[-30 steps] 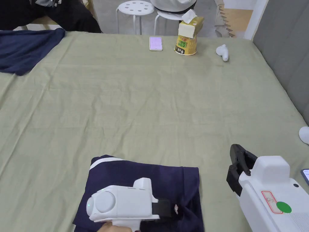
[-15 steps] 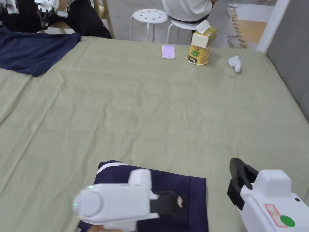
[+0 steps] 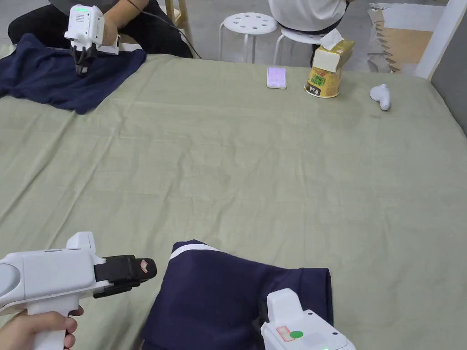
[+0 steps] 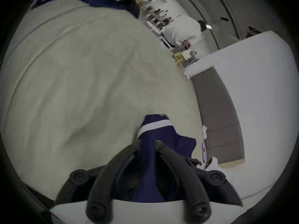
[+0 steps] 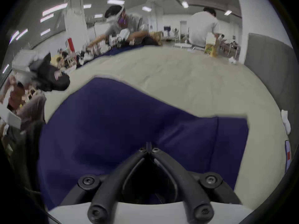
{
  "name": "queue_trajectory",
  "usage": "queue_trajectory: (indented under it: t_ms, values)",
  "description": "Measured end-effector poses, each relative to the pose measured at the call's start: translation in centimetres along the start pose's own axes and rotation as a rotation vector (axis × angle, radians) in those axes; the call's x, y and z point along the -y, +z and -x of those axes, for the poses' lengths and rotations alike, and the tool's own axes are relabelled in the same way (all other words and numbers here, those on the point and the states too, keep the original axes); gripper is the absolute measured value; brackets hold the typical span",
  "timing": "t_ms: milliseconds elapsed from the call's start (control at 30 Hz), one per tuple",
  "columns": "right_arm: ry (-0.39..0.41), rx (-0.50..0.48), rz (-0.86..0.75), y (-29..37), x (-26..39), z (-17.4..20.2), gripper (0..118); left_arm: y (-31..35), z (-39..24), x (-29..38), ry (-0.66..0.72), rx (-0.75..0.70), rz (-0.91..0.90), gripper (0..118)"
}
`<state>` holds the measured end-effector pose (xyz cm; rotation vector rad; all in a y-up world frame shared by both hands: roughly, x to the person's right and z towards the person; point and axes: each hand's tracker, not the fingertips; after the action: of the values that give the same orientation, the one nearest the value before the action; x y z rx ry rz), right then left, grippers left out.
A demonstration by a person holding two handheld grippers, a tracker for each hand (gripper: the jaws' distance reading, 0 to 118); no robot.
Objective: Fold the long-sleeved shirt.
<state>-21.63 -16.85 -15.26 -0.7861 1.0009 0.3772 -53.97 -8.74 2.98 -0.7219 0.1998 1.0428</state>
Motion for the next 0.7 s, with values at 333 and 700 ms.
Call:
queue_trajectory:
  t_ms: [333, 700]
  values:
    - [-0.036, -0.03, -0.046, 0.4, -0.3, -0.8, 0, -5.6, 0.2, 1.1, 0.037, 0.147, 0.087, 109]
    - [-0.064, -0.028, -0.073, 2.5, -1.9, -0.4, 0, -7.4, 3.4, 1.2, 0.034, 0.163, 0.214, 39]
